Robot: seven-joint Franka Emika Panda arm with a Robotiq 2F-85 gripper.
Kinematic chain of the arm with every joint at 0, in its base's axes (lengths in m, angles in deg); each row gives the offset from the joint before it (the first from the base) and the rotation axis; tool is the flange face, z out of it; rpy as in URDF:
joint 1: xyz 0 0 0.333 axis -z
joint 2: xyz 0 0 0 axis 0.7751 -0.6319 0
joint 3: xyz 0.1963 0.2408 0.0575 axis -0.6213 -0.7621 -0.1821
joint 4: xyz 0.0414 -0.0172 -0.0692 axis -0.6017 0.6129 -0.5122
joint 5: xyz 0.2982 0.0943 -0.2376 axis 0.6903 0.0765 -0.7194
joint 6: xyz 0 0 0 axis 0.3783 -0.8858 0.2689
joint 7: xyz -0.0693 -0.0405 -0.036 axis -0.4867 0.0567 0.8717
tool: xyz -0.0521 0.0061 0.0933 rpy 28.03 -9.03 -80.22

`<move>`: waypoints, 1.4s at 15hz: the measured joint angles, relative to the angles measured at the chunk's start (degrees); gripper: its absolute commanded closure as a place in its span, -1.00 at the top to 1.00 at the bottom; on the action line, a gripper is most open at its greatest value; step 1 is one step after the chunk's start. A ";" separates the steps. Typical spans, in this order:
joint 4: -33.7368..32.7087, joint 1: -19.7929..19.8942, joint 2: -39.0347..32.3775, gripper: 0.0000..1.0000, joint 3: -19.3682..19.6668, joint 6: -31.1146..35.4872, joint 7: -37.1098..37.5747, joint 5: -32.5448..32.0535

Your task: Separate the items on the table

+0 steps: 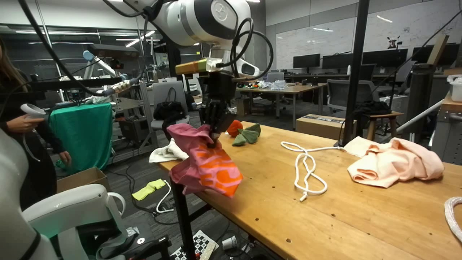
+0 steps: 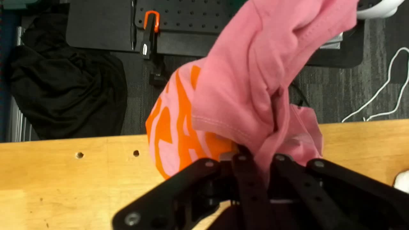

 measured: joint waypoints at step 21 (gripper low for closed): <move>4.71 -2.87 -11.47 -0.89 -4.31 41.33 23.17 2.75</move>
